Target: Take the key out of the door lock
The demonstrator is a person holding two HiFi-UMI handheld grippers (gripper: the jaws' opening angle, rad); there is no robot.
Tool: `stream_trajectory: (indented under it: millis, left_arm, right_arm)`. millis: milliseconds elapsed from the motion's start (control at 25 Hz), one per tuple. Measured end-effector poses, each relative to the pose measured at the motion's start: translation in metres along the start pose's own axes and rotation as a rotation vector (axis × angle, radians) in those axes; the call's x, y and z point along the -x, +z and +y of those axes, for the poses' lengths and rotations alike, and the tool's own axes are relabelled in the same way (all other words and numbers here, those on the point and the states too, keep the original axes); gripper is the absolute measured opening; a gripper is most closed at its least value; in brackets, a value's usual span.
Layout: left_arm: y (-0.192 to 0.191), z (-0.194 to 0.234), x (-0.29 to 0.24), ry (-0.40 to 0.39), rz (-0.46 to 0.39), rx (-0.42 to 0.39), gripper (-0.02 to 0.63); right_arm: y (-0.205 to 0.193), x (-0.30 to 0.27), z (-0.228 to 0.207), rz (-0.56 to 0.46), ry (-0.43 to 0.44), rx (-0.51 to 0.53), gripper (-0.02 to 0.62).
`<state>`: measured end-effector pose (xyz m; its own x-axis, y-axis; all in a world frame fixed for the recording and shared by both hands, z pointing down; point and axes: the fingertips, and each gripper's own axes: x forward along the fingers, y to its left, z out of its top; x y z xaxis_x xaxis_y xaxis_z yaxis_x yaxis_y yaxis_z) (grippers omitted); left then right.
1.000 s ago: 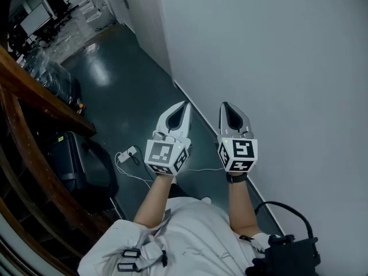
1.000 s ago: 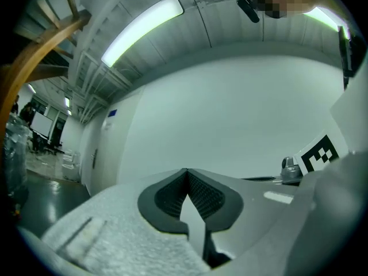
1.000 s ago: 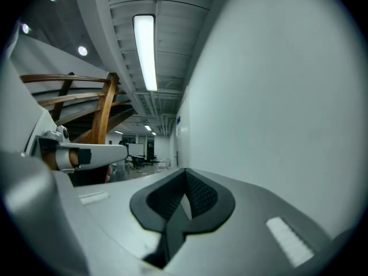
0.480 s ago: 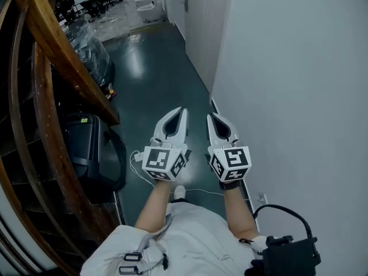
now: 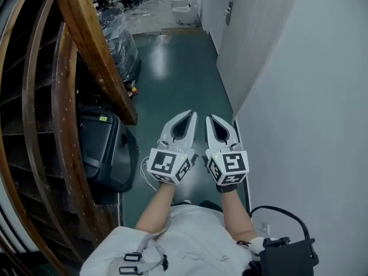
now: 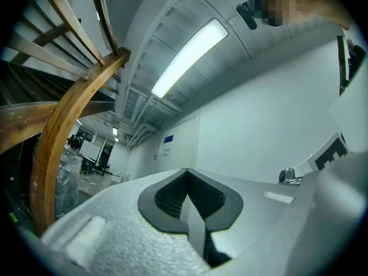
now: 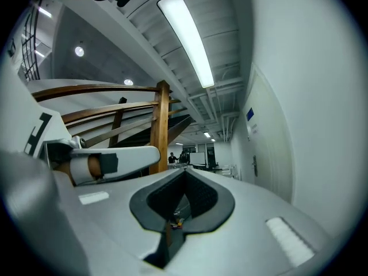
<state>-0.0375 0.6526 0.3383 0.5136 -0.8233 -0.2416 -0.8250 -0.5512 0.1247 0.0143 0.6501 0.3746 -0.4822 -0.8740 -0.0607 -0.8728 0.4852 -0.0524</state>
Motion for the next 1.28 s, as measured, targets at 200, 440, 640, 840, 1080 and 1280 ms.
stream_trajectory:
  millis: [200, 440, 640, 840, 1080, 1280]
  left_arm:
    - [-0.015, 0.058, -0.014, 0.104, 0.008, 0.007, 0.002]
    - [-0.036, 0.114, -0.058, 0.153, 0.023, 0.009, 0.002]
    - [-0.042, 0.155, -0.133, 0.183, 0.015, -0.018, 0.002]
    - [-0.048, 0.192, -0.224, 0.199, -0.005, -0.05, 0.003]
    - [-0.048, 0.233, -0.314, 0.211, -0.028, -0.083, 0.002]
    - [-0.063, 0.282, -0.342, 0.28, 0.001, -0.109, 0.002]
  right_arm:
    - [-0.013, -0.05, 0.008, 0.028, 0.055, 0.018, 0.005]
    - [-0.028, -0.12, -0.014, 0.033, 0.106, -0.004, 0.005]
    - [-0.02, -0.194, -0.057, 0.008, 0.155, 0.008, 0.005]
    - [-0.002, -0.268, -0.128, -0.042, 0.155, 0.003, 0.005]
    - [0.014, -0.345, -0.202, -0.077, 0.137, -0.012, 0.005]
    - [-0.002, -0.401, -0.22, -0.03, 0.166, -0.03, 0.005]
